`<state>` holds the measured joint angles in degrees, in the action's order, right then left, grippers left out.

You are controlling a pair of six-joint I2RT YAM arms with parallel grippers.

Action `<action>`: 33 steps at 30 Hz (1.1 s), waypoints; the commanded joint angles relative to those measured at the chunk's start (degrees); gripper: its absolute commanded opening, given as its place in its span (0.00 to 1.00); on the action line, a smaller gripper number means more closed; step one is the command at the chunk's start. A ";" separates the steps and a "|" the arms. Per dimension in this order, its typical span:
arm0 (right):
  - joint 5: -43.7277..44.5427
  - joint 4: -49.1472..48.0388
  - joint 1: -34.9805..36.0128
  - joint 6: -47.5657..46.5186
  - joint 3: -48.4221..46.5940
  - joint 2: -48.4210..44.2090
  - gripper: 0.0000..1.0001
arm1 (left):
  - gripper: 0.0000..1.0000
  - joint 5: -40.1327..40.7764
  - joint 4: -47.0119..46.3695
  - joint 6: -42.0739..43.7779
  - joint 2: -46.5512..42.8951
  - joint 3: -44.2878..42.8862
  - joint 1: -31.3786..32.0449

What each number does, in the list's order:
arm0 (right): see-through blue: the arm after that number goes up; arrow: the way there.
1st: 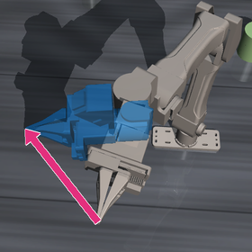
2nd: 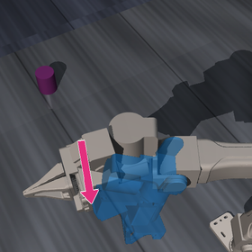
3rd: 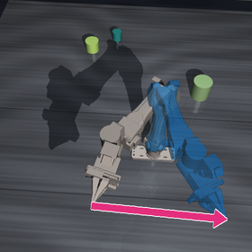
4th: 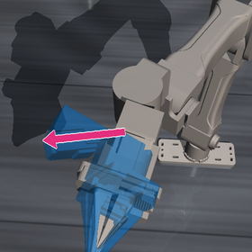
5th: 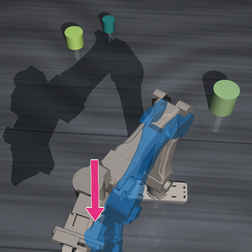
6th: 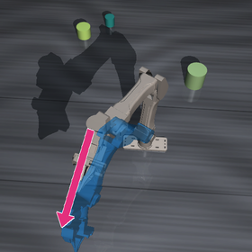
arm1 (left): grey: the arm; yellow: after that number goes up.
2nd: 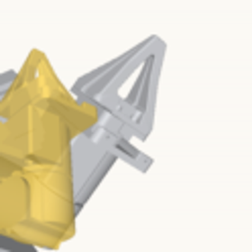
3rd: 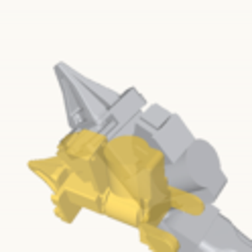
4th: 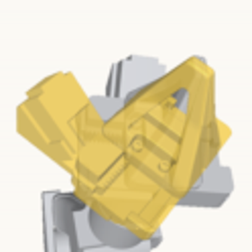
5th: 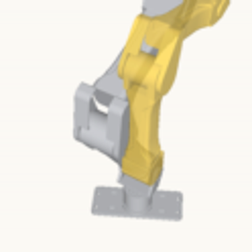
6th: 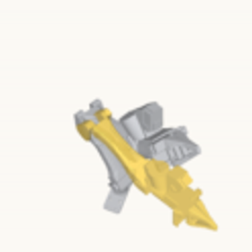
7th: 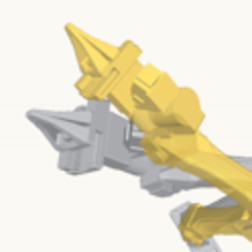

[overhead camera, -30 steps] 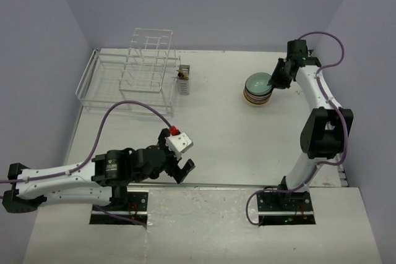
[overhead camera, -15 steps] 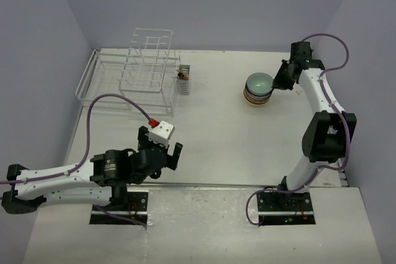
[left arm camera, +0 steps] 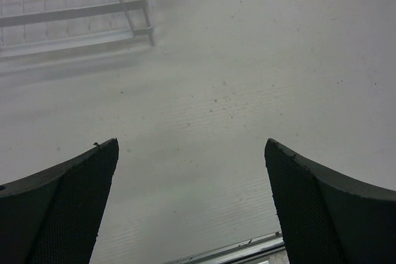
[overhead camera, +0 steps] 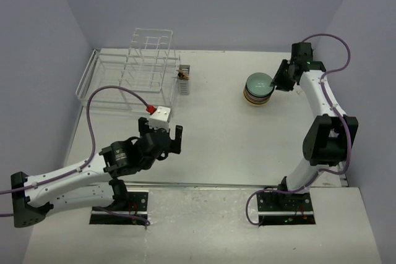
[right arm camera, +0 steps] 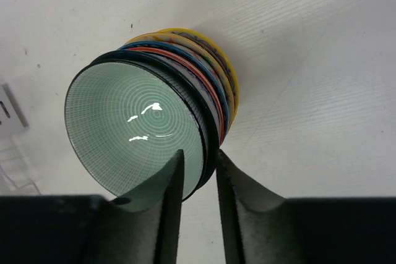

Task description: Unload the bowls from the dish rack

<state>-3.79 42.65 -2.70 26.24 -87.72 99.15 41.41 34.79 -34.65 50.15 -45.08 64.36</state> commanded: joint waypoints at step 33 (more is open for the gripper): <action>13.02 0.69 11.14 -8.13 37.62 -82.09 0.99 | 1.00 -8.09 -2.26 11.27 -18.07 1.73 -32.10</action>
<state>8.27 48.07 8.58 19.62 -52.25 19.40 35.83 34.89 -26.68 32.73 -47.44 32.64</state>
